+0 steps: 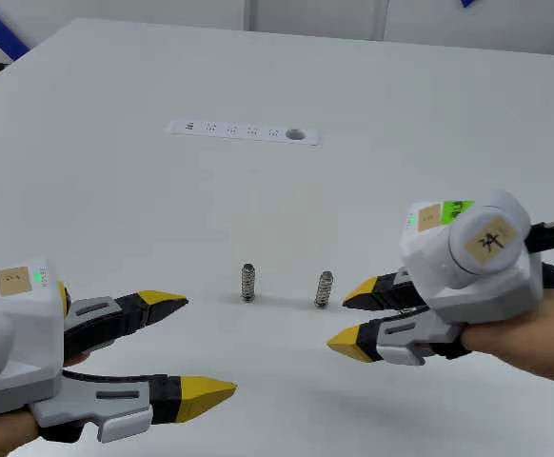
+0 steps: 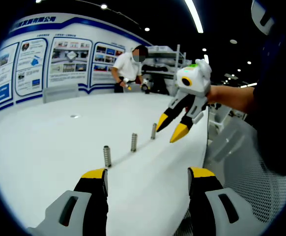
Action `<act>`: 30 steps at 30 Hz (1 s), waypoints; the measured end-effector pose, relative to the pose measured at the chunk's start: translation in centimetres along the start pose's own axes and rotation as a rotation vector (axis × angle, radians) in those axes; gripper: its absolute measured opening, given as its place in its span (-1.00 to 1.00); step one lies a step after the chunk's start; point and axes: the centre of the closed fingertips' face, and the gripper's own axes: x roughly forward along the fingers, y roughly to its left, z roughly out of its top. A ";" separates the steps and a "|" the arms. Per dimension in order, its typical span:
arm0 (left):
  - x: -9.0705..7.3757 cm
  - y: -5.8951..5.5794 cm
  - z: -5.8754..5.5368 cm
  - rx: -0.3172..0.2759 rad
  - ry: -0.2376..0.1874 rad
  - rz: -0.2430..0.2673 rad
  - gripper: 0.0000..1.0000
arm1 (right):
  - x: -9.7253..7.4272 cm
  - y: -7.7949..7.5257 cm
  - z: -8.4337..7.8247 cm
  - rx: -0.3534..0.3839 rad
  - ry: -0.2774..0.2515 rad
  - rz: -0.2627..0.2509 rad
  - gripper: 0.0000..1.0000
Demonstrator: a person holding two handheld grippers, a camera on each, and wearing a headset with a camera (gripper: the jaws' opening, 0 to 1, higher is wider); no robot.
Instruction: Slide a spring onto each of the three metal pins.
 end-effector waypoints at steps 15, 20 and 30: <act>0.1 0.0 -0.1 -0.005 0.008 -0.005 0.37 | -4.3 -2.3 -3.1 0.144 -0.125 -0.108 -0.30; 0.2 0.1 -0.2 -0.008 0.010 -0.004 0.37 | -5.2 -3.1 -3.9 0.175 -0.166 -0.141 -0.19; 0.4 0.3 -0.7 -0.013 0.021 -0.001 0.38 | -6.7 -3.8 -4.9 0.200 -0.217 -0.176 0.02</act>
